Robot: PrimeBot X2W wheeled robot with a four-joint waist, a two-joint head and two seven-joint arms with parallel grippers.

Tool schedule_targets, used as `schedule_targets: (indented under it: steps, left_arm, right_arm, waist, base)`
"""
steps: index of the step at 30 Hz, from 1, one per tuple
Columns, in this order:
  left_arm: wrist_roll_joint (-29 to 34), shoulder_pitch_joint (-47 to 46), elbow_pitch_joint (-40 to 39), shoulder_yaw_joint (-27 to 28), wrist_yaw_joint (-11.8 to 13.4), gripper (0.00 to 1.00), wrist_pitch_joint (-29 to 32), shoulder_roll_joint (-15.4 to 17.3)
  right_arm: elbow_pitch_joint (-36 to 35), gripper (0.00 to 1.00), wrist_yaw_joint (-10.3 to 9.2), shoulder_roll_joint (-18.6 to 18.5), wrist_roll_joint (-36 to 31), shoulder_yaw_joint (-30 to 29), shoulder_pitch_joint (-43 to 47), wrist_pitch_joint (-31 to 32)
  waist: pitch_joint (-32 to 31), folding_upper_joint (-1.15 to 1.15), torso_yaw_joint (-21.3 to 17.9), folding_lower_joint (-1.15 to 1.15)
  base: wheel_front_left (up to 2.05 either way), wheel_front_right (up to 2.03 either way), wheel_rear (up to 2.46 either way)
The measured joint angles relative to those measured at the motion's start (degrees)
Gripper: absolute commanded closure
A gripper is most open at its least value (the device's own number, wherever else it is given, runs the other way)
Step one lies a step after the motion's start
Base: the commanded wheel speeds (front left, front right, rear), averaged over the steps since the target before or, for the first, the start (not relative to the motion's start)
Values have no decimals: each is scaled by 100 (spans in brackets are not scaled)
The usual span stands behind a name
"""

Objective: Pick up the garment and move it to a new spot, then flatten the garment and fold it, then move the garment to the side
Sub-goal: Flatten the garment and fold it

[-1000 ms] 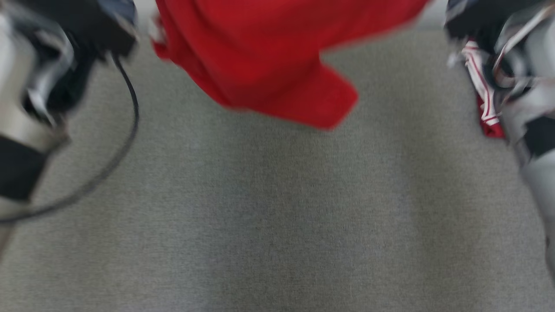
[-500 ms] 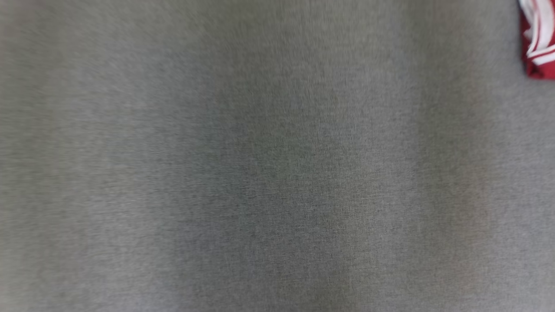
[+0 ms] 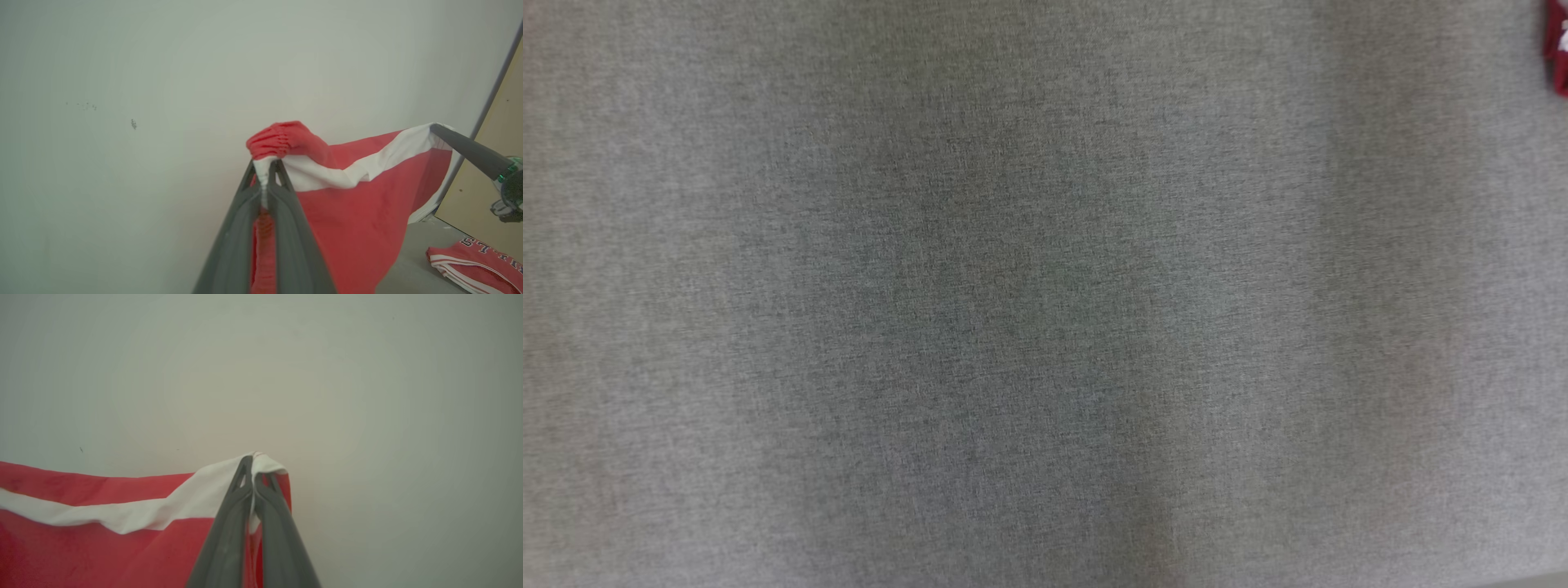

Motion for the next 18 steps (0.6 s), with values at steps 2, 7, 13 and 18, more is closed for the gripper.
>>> schedule_targets:
  steps: [2, 7, 13, 18]
  left_arm:
    - [-108, 254, -146, -143, 0, 100, -177, 108]
    - [-332, 1101, -547, -376, 1, 100, -666, 400]
    - [-490, 2416, -1082, -401, 1, 100, -899, 613]
    - [-191, 3760, -1619, 247, 86, 100, -907, 587]
  right_arm:
    - [-88, 100, 0, -49, 110, 132, 214, -64]
    - [-482, 100, 0, -250, 416, 505, 1129, -230]
    - [-1248, 100, 0, -528, 739, 801, 2575, -369]
    - [-2020, 100, 0, -795, 821, 833, 4006, -432]
  waist:
    - [-52, 0, -2, -1]
    - [-301, -1, 33, -1]
    - [-726, -2, 70, -3]
    - [-1133, -2, 97, -3]
  base:
    - [0, 0, 0]
    - [0, 0, 0]
    - [0, 0, 0]
    - [0, 0, 0]
